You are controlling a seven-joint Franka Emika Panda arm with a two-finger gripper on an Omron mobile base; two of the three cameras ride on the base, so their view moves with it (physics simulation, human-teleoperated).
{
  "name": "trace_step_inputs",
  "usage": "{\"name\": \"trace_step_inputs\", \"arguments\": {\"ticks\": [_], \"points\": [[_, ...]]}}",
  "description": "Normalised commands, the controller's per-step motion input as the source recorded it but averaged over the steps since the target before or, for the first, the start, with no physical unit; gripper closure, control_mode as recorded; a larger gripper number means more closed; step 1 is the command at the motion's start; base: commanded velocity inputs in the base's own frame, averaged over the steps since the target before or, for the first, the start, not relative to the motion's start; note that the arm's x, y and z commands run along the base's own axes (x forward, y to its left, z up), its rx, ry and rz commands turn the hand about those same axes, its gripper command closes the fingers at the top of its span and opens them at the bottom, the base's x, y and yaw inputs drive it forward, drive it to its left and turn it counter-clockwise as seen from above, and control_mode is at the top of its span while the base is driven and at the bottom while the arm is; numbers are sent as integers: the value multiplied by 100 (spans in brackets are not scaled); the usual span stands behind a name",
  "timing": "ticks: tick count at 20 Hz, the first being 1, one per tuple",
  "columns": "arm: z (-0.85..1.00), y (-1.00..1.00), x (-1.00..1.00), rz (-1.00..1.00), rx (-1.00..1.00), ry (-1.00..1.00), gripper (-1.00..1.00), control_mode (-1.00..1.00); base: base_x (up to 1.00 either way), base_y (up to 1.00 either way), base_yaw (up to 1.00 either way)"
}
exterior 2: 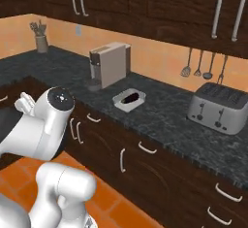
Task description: Take the meat container that has the shrimp and place it on the second highest rack of the freezer. Then take the vegetable container that has the lemon wedge and eggplant and place it on the highest rack of the freezer.
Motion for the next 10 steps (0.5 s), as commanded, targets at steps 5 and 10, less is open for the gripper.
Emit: {"name": "trace_step_inputs", "arguments": {"ticks": [5, 10], "points": [[0, 0, 0, 0, 0, 0, -100, 100, 100, 20, -50], [0, 0, 0, 0, 0, 0, -100, 100, 77, 50, -41]]}}
